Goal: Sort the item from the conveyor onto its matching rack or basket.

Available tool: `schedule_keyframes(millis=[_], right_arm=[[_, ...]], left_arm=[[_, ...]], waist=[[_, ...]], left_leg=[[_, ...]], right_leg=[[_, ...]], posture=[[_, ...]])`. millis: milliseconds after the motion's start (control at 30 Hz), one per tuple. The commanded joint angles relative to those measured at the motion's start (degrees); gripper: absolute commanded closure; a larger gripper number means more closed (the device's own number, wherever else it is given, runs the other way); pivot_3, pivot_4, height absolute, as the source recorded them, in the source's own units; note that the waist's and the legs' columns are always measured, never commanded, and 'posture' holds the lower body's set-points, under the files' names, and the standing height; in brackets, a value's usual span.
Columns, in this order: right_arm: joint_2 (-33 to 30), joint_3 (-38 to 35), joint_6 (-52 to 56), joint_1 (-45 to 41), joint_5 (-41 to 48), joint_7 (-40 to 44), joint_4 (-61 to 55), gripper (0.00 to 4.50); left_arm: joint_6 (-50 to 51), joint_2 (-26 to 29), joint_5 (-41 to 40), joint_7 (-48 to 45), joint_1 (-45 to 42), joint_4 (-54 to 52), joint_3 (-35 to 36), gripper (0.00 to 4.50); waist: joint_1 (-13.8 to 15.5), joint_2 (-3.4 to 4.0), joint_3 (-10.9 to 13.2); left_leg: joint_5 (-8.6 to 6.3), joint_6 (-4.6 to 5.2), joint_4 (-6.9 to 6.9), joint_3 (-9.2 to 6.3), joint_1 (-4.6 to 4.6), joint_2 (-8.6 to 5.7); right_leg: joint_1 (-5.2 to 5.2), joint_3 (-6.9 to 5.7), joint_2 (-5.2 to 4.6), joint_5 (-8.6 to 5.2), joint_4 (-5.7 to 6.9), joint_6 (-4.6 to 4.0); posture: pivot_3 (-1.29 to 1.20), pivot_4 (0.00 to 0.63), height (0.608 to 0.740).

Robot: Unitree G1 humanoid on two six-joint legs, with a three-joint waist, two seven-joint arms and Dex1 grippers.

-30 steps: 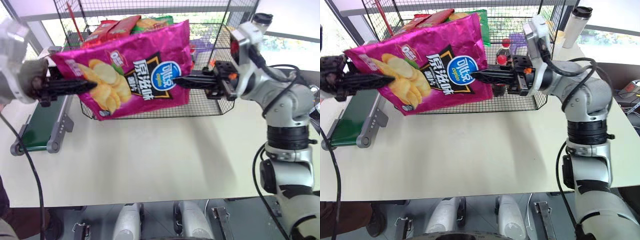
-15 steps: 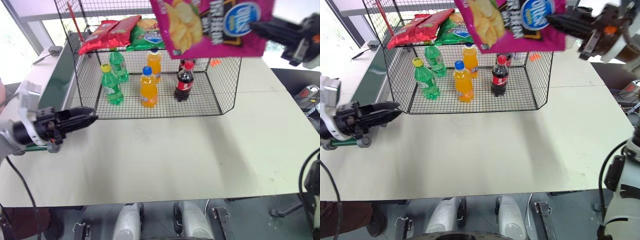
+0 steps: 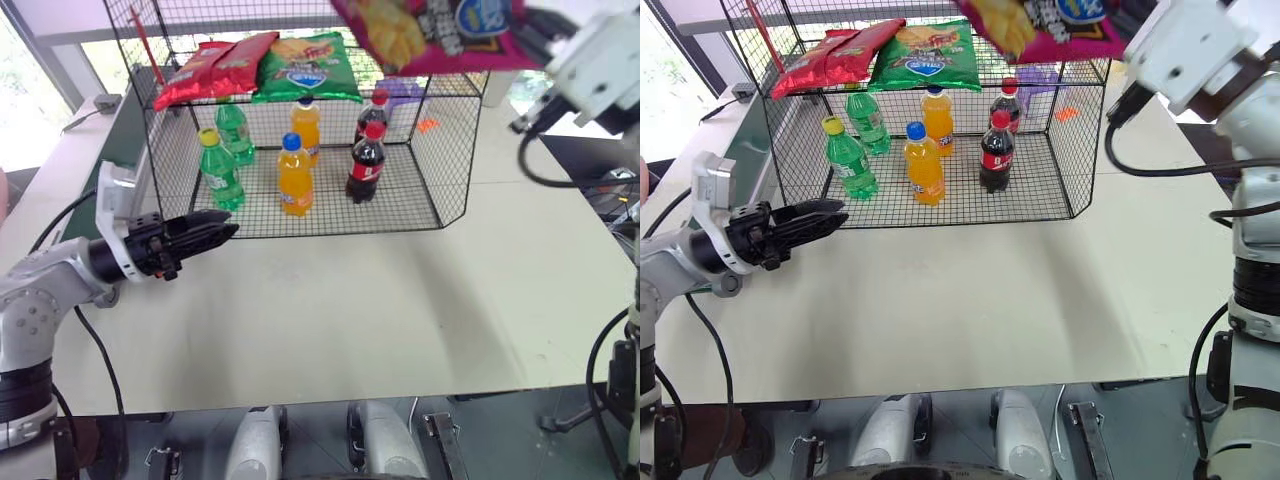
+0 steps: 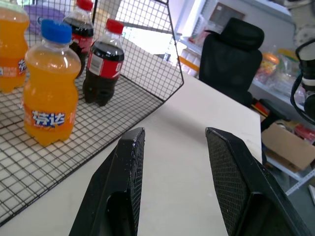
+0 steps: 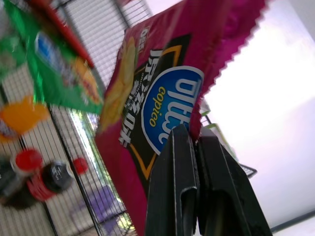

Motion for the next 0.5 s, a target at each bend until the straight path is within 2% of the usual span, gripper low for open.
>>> schedule_keyframes(millis=[33, 100, 167, 367, 500], right_arm=[[-1.37, 5.92, -9.87, -1.45, -15.15, -7.97, 6.52, 4.50], [-2.60, 9.05, -14.02, -2.56, -23.94, -13.81, 9.77, 4.50], [-2.87, 10.12, -17.20, -3.08, -26.62, -16.35, 11.05, 4.50], [0.03, 11.21, -19.38, -3.02, -26.79, -17.85, 12.54, 4.50], [1.87, 5.83, -14.53, -6.11, -21.47, -20.06, 14.36, 4.50]], left_arm=[[-0.21, -0.60, -2.02, 1.55, 0.95, -2.36, 1.58, 2.48], [-0.09, -0.94, -2.97, 2.67, 2.22, -3.89, 2.25, 2.48], [0.02, -1.33, -4.27, 4.12, 3.38, -5.17, 3.20, 2.48], [-0.81, -1.94, -5.19, 6.24, 5.45, -5.84, 3.65, 2.48], [-1.47, -2.41, -4.89, 6.88, 5.41, -5.59, 2.94, 2.48]], waist=[[-0.07, 0.00, 0.00], [-0.12, 0.00, 0.00], [-0.14, 0.00, 0.00], [-0.37, 0.00, 0.00], [-0.19, 0.00, 0.00]], left_leg=[[0.00, 0.00, 0.01, 0.01, 0.02, -0.01], [0.02, -0.03, 0.01, 0.03, 0.04, -0.01], [0.02, -0.04, 0.00, 0.06, 0.05, 0.00], [0.03, -0.05, -0.05, 0.09, 0.18, 0.01], [0.04, -0.06, -0.03, 0.12, 0.24, 0.01]], right_leg=[[0.00, 0.03, -0.01, 0.00, 0.00, -0.01], [0.00, 0.07, 0.00, -0.01, 0.01, -0.02], [-0.02, 0.14, 0.00, -0.07, 0.01, -0.13], [0.02, 0.22, 0.04, -0.01, 0.02, -0.02], [0.09, 0.25, 0.03, -0.06, 0.02, -0.12]], posture=[[0.00, 0.150, 0.740], [0.00, 0.150, 0.740], [0.00, 0.150, 0.740], [0.00, 0.150, 0.740], [0.00, 0.150, 0.740]])
